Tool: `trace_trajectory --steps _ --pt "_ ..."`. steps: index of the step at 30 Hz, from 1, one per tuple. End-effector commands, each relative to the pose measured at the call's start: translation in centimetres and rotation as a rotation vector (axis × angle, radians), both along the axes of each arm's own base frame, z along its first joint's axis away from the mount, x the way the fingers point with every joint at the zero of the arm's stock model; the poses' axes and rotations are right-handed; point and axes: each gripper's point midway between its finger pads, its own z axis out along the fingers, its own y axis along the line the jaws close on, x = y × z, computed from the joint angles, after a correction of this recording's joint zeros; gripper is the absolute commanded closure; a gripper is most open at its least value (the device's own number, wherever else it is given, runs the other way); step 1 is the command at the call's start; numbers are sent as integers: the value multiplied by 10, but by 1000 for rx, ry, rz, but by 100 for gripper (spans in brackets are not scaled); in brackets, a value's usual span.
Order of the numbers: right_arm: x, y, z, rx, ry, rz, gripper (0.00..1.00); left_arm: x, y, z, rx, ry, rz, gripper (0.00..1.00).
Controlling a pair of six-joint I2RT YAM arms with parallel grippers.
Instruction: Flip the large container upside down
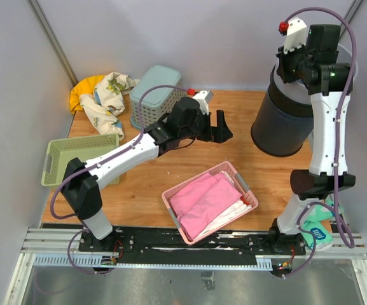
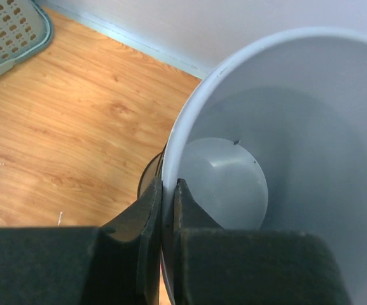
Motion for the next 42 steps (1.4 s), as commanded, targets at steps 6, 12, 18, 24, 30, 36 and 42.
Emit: trace_trajectory --steps 6,12,18,24,30,36,42 --pt "-55 8 66 97 -196 -152 100 18 -65 78 -312 68 -52 1" --pt "-68 2 78 95 -245 -184 100 21 -100 101 -526 193 -118 7" --pt "-68 5 74 69 -239 -189 100 21 -102 114 -631 225 -106 11" --pt "-66 21 73 32 -242 -159 100 21 -116 123 -646 249 -131 19" --pt "-64 29 71 -56 -256 -173 100 16 -129 112 -646 293 -162 35" --pt "-70 39 76 -63 -272 -150 100 20 -137 104 -626 320 -154 53" --pt "-88 51 95 -70 -331 -97 100 28 -141 84 -605 392 -86 83"
